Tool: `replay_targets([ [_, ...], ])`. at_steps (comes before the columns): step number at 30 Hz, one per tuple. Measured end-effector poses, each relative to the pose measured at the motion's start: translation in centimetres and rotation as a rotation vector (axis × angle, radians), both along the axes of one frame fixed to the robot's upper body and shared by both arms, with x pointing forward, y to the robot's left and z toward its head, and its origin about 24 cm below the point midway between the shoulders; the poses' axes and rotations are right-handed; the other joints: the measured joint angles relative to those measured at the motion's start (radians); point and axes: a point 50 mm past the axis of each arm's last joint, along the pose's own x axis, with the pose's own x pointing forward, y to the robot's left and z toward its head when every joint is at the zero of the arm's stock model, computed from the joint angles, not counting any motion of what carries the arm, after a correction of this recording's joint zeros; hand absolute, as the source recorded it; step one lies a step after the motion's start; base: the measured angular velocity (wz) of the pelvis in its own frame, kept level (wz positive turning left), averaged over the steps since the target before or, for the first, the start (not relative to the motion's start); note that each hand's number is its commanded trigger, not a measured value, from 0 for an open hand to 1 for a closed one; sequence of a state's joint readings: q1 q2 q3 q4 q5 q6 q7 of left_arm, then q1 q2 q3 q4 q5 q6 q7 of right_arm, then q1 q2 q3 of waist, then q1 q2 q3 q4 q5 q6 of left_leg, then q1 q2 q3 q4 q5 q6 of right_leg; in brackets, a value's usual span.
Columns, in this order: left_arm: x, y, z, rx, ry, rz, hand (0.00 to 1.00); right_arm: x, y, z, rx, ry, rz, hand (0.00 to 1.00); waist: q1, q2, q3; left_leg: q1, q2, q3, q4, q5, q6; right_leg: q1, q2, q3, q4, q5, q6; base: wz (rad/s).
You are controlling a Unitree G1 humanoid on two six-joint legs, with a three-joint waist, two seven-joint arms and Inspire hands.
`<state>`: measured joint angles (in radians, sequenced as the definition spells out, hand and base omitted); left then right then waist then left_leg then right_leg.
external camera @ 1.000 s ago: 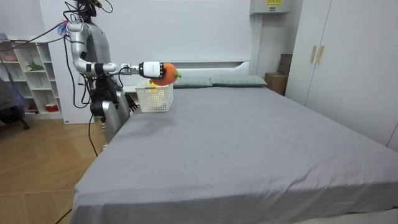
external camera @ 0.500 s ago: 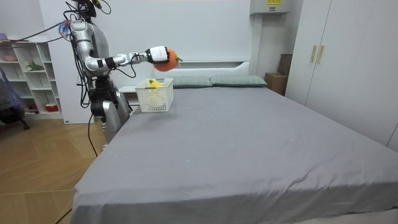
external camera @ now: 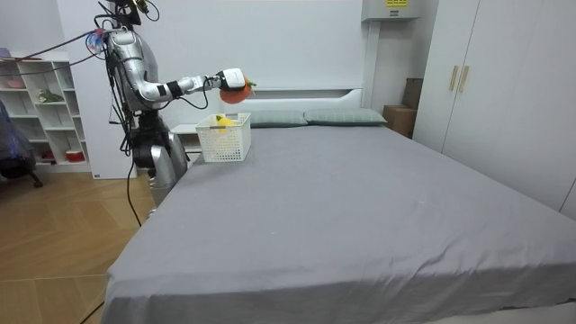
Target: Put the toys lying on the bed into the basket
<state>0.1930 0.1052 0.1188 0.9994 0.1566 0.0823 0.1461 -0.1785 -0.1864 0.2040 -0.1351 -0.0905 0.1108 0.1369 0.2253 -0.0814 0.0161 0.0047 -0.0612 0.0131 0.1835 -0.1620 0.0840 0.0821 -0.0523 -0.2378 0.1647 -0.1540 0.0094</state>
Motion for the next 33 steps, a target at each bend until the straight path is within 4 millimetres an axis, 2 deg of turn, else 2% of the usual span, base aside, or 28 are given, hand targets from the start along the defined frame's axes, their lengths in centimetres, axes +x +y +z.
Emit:
replay_targets([
  [1,0.0,-0.1,0.0,0.001,0.004,-0.009,0.0,0.0,0.1,-0.1,-0.006,0.006,0.004,0.36,0.004,0.0,0.0002,-0.002,0.0,-0.001,0.001,0.0,0.0,-0.001,0.0,-0.004,0.0,0.0,0.0,0.08],
  [2,0.0,-0.1,0.0,-0.001,0.006,-0.011,0.0,0.0,0.4,-0.3,-0.012,0.021,0.012,0.0,0.01,-0.002,-0.0004,-0.009,-0.001,-0.006,0.0,0.0,0.0,-0.004,-0.002,-0.013,0.001,0.0,0.0,0.09],
  [5,0.5,-0.1,0.0,0.0,0.004,-0.016,0.0,0.0,1.4,-0.9,-0.027,0.048,0.044,0.0,0.026,-0.005,-0.0013,-0.03,-0.004,-0.02,0.012,0.0,0.001,-0.016,-0.003,-0.024,0.002,0.0,0.0,0.13],
  [9,1.1,-0.1,0.2,0.003,-0.012,-0.021,0.0,0.1,2.3,-2.6,-0.061,0.129,0.075,0.0,0.051,0.001,0.0021,-0.037,-0.005,-0.03,0.019,0.0,0.001,-0.015,-0.004,-0.036,0.001,0.0,0.0,0.11],
  [14,1.5,-0.2,0.3,0.007,-0.015,-0.037,0.0,0.1,2.9,-4.2,-0.094,0.206,0.099,0.0,0.062,0.002,0.0011,-0.042,-0.006,-0.036,0.023,0.001,0.001,-0.015,-0.004,-0.04,0.002,0.0,0.0,0.03],
  [33,1.4,0.6,0.5,0.061,-0.007,-0.028,0.0,0.3,2.7,-4.3,-0.101,0.203,0.063,0.0,0.056,0.001,0.0005,-0.044,-0.008,-0.041,0.025,0.003,0.0,-0.015,-0.003,-0.04,-0.001,0.0,0.0,0.01],
])
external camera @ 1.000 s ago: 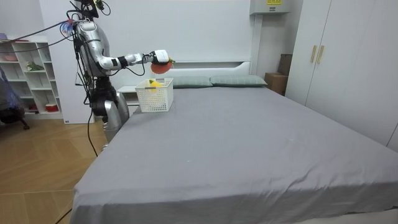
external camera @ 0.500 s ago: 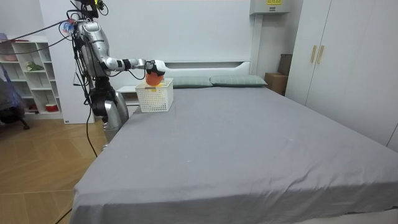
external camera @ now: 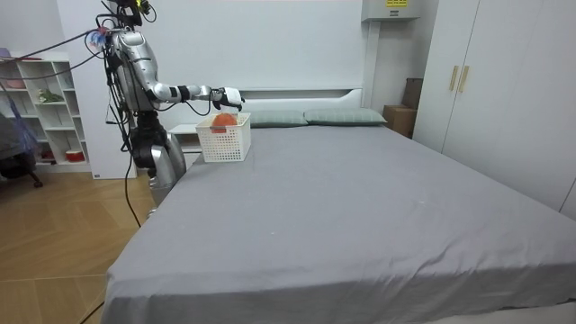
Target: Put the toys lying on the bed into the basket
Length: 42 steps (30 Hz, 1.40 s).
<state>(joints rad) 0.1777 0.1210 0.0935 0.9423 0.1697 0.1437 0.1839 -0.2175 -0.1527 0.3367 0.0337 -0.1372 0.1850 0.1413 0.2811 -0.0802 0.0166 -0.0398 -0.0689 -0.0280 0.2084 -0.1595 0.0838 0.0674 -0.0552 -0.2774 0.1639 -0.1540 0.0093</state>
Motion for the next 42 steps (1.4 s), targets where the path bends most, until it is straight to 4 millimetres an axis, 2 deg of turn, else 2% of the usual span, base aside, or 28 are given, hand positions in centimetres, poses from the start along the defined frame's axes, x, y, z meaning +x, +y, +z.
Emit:
replay_targets([
  [7,0.5,-0.1,0.0,-0.022,-0.011,-0.011,0.0,0.0,-0.2,0.0,-0.008,-0.003,-0.004,0.0,-0.005,0.0,-0.0007,-0.001,0.0,0.0,0.0,0.0,0.0,0.001,0.0,0.001,0.0,0.0,0.0,0.0],
  [11,0.6,-0.1,0.1,-0.025,-0.012,-0.012,0.0,0.1,-0.4,0.1,-0.01,-0.007,-0.013,0.0,-0.027,0.002,-0.0011,-0.001,0.0,0.0,0.005,0.0,0.0,0.002,0.0,0.004,0.001,0.0,0.0,0.0],
  [16,1.1,0.1,0.3,-0.028,-0.033,-0.017,0.0,0.3,-1.3,0.2,0.022,0.002,-0.045,0.0,-0.037,0.006,-0.0008,0.007,0.003,0.017,0.004,0.0,0.0,0.003,0.001,0.026,0.002,0.0,0.0,-0.1],
  [19,0.9,0.3,0.3,-0.016,-0.031,-0.006,0.0,0.2,-1.9,0.0,0.053,0.014,-0.074,0.0,-0.068,0.005,-0.0018,0.013,0.004,0.02,0.001,0.0,0.0,0.005,0.001,0.028,0.004,0.0,0.0,-0.06],
  [21,1.0,0.2,0.3,-0.007,-0.045,-0.002,0.0,0.2,-3.0,0.1,0.095,0.003,-0.124,0.0,-0.093,0.004,-0.0025,0.016,0.003,0.025,-0.004,0.001,0.001,0.005,0.0,0.032,0.004,0.0,0.0,-0.06],
  [25,1.1,0.2,0.4,-0.004,-0.067,-0.001,0.0,0.0,-4.7,0.0,0.129,-0.018,-0.215,0.0,-0.115,0.007,-0.0046,0.021,0.007,0.046,-0.007,0.001,0.002,-0.001,0.002,0.055,0.004,0.0,0.0,-0.15],
  [26,1.0,0.1,0.3,-0.007,-0.069,0.009,0.0,-0.4,-5.2,-0.2,0.132,-0.023,-0.24,0.0,-0.117,0.012,-0.0082,0.031,0.008,0.056,-0.01,0.001,0.002,0.001,0.003,0.061,0.004,0.0,0.0,-0.26],
  [27,0.8,0.1,0.3,-0.01,-0.07,0.022,0.0,-0.9,-5.7,-0.7,0.135,-0.018,-0.267,0.0,-0.123,0.018,-0.0173,0.039,0.009,0.065,-0.018,0.001,0.002,0.002,0.003,0.074,0.005,0.0,0.0,-0.27],
  [30,0.1,0.3,0.2,-0.013,-0.075,0.05,0.0,-1.6,-6.9,-1.3,0.123,-0.006,-0.315,0.0,-0.15,0.032,-0.0236,0.058,0.011,0.084,-0.033,0.001,0.002,0.007,0.004,0.09,0.005,0.0,0.0,-0.22],
  [32,-0.4,0.6,0.1,-0.006,-0.07,0.076,0.0,-1.8,-8.0,-1.3,0.132,-0.011,-0.36,0.0,-0.17,0.033,-0.0233,0.071,0.016,0.108,-0.043,0.002,0.003,0.007,0.007,0.112,0.005,0.0,0.0,-0.25],
  [34,-0.8,0.9,0.2,0.001,-0.066,0.094,0.0,-1.9,-9.4,-0.8,0.153,-0.042,-0.429,0.0,-0.193,0.033,-0.0229,0.071,0.017,0.112,-0.045,0.002,0.003,0.005,0.008,0.114,0.006,0.0,0.0,-0.17],
  [36,-1.5,1.0,0.1,0.003,-0.061,0.107,0.0,-2.3,-11.1,0.1,0.186,-0.106,-0.519,0.0,-0.207,0.032,-0.0213,0.078,0.023,0.14,-0.049,-0.002,0.0,-0.003,0.013,0.142,0.007,0.0,0.0,-0.31],
  [38,-2.0,1.1,0.0,0.005,-0.048,0.117,0.0,-2.8,-12.2,0.1,0.204,-0.122,-0.578,0.0,-0.225,0.032,-0.0191,0.089,0.026,0.146,-0.05,-0.005,-0.001,-0.001,0.014,0.144,0.007,0.001,-0.001,-0.22],
  [42,-2.8,1.4,0.0,0.019,-0.028,0.145,0.0,-4.0,-14.4,-0.5,0.185,-0.123,-0.697,0.0,-0.251,0.032,-0.0187,0.089,0.038,0.186,-0.048,-0.014,-0.005,-0.015,0.024,0.178,0.008,0.005,-0.005,-0.26],
])
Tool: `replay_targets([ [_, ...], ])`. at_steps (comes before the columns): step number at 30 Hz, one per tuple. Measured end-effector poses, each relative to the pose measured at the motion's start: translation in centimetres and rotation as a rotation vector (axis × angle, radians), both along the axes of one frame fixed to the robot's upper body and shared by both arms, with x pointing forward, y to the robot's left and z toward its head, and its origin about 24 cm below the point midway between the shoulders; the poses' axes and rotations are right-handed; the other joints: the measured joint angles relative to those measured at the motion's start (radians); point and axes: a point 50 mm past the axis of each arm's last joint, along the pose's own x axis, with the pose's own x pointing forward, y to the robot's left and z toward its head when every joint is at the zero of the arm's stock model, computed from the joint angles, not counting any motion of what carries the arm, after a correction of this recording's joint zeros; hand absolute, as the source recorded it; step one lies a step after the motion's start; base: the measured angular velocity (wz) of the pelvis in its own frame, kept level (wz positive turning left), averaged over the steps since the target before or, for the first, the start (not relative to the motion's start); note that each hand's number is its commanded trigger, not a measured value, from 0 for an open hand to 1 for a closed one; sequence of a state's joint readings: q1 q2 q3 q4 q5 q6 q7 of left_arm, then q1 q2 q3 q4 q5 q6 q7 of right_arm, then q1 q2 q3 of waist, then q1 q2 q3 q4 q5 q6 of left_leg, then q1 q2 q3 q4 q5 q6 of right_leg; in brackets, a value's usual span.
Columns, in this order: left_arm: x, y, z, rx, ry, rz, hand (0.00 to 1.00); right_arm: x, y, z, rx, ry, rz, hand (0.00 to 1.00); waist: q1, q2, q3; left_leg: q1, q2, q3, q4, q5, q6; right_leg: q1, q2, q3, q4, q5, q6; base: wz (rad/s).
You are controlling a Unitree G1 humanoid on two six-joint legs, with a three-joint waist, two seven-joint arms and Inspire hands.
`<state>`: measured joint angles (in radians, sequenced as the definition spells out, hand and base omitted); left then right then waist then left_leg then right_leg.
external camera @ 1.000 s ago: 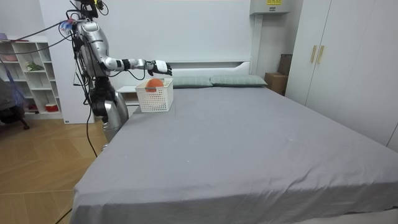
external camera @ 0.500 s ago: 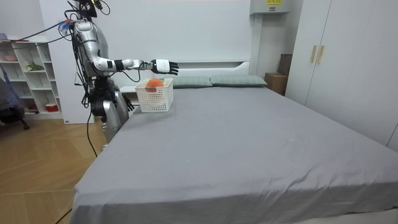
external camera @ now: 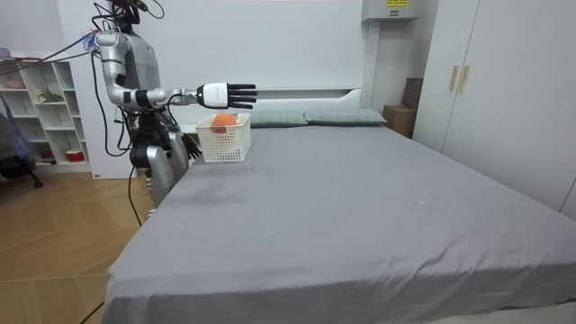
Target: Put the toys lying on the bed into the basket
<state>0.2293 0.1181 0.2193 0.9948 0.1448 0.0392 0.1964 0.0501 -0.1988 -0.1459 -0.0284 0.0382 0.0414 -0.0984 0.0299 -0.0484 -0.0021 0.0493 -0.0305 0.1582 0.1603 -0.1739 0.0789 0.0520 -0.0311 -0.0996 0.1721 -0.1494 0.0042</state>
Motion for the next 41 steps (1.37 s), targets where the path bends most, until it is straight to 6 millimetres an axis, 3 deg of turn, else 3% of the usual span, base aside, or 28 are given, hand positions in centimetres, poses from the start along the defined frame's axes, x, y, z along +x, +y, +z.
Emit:
replay_targets([
  [4,-0.7,0.1,-0.1,0.001,0.018,0.014,0.0,-1.0,-1.3,-0.8,0.004,0.027,-0.077,0.0,-0.025,0.008,0.0049,0.004,0.005,0.018,-0.004,-0.003,-0.003,-0.004,0.005,0.017,-0.001,0.001,-0.001,-0.15],
  [10,-1.2,-0.2,-0.2,0.013,0.023,0.054,0.0,-2.2,-2.5,-3.0,0.187,0.061,-0.17,0.0,-0.056,0.012,0.0027,0.008,0.01,0.046,-0.011,-0.004,-0.005,-0.018,0.012,0.044,0.001,0.002,-0.003,-0.13],
  [16,-1.7,-0.2,-0.2,0.029,0.03,0.082,0.0,-5.6,-4.2,-8.0,0.354,0.229,-0.33,0.0,-0.068,0.009,0.0016,0.014,0.016,0.057,-0.012,-0.008,-0.009,-0.017,0.016,0.056,0.001,0.003,-0.005,-0.06],
  [19,-2.0,-0.1,-0.2,0.031,0.033,0.095,0.0,-9.2,-4.9,-12.1,0.369,0.415,-0.442,0.0,-0.079,0.009,0.0017,0.013,0.016,0.056,-0.012,-0.008,-0.01,-0.014,0.017,0.054,-0.002,0.004,-0.006,0.0],
  [21,-2.3,-0.1,-0.2,0.033,0.039,0.098,0.0,-13.4,-5.3,-15.7,0.384,0.62,-0.549,0.0,-0.085,0.007,0.0028,0.012,0.016,0.055,-0.012,-0.008,-0.01,-0.015,0.016,0.054,-0.002,0.003,-0.006,0.0],
  [22,-2.3,-0.1,-0.2,0.033,0.041,0.098,0.0,-14.7,-5.3,-16.6,0.39,0.679,-0.582,0.0,-0.086,0.004,0.0038,0.011,0.016,0.055,-0.012,-0.008,-0.01,-0.015,0.015,0.054,-0.003,0.003,-0.006,0.0],
  [24,-2.6,-0.1,-0.2,0.029,0.048,0.102,0.0,-20.0,-5.1,-19.1,0.414,0.886,-0.718,0.0,-0.082,0.003,0.0039,0.011,0.016,0.055,-0.012,-0.009,-0.011,-0.015,0.014,0.058,-0.004,0.001,-0.006,-0.02],
  [27,-2.9,-0.1,-0.3,0.025,0.063,0.105,0.0,-24.7,-4.4,-20.3,0.448,1.052,-0.823,0.0,-0.084,0.006,0.002,0.012,0.015,0.054,-0.01,-0.011,-0.013,-0.016,0.014,0.059,-0.002,-0.004,-0.007,-0.03],
  [30,-3.2,0.2,-0.3,0.021,0.068,0.125,0.0,-28.1,-3.5,-20.8,0.488,1.176,-0.883,0.0,-0.085,0.006,0.0019,0.022,0.015,0.048,-0.009,-0.012,-0.015,-0.007,0.014,0.055,-0.002,-0.01,-0.009,0.03],
  [34,-3.3,0.3,-0.3,0.004,0.074,0.12,0.0,-29.6,-2.6,-21.1,0.536,1.268,-0.882,0.0,-0.083,0.015,0.0027,0.032,0.014,0.044,-0.009,-0.013,-0.016,0.004,0.014,0.048,-0.003,-0.015,-0.01,0.01],
  [41,-2.6,0.2,-0.3,-0.008,0.081,0.104,0.0,-26.6,-1.7,-21.7,0.59,1.263,-0.769,0.0,-0.08,0.021,0.0031,0.028,0.012,0.034,-0.009,-0.013,-0.016,0.005,0.015,0.04,-0.004,-0.015,-0.01,0.04],
])
